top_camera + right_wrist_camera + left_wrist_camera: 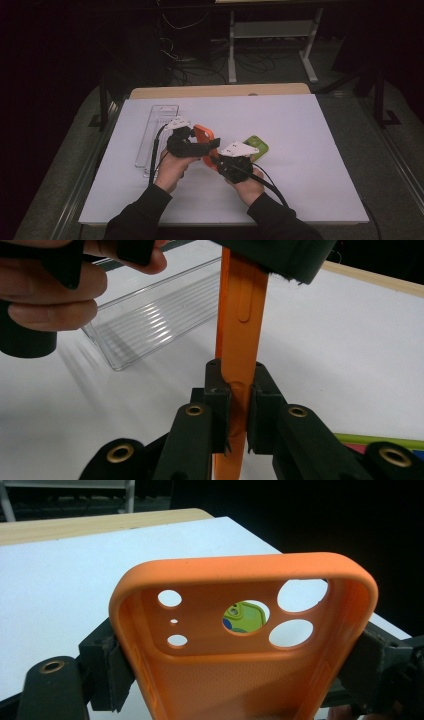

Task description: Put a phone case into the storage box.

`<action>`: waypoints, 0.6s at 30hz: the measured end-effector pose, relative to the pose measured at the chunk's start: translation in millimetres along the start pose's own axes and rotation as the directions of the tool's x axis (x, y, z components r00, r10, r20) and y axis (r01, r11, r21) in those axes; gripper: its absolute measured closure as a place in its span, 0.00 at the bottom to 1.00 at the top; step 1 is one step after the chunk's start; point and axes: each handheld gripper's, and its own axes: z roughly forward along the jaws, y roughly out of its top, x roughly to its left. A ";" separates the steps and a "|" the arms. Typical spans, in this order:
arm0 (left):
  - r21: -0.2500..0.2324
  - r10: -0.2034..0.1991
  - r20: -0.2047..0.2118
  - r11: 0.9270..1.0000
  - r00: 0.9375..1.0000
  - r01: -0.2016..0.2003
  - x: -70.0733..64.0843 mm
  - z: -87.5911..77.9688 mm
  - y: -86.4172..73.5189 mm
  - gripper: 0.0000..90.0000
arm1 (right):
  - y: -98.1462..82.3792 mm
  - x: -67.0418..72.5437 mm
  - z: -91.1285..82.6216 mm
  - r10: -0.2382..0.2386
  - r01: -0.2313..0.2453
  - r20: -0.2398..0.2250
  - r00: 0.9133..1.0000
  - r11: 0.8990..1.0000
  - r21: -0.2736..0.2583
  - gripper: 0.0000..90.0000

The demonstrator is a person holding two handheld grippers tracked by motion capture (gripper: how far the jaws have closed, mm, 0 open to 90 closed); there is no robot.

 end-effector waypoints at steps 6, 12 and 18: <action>0.010 0.013 0.000 1.000 1.000 -0.013 -0.2 0.6 -0.3 0.18 | 0.7 -1.3 0.6 -0.030 0.030 -0.010 1.000 1.000 0.004 0.83; 0.015 0.003 -0.005 1.000 1.000 -0.003 -0.7 0.8 -0.6 0.18 | 2.4 -3.8 -1.1 -0.027 0.027 -0.019 0.999 1.000 0.012 0.73; 0.013 0.009 -0.009 1.000 1.000 -0.009 0.1 0.1 -0.3 0.18 | 4.2 -6.6 -3.0 -0.012 0.013 -0.041 0.999 1.000 0.023 0.51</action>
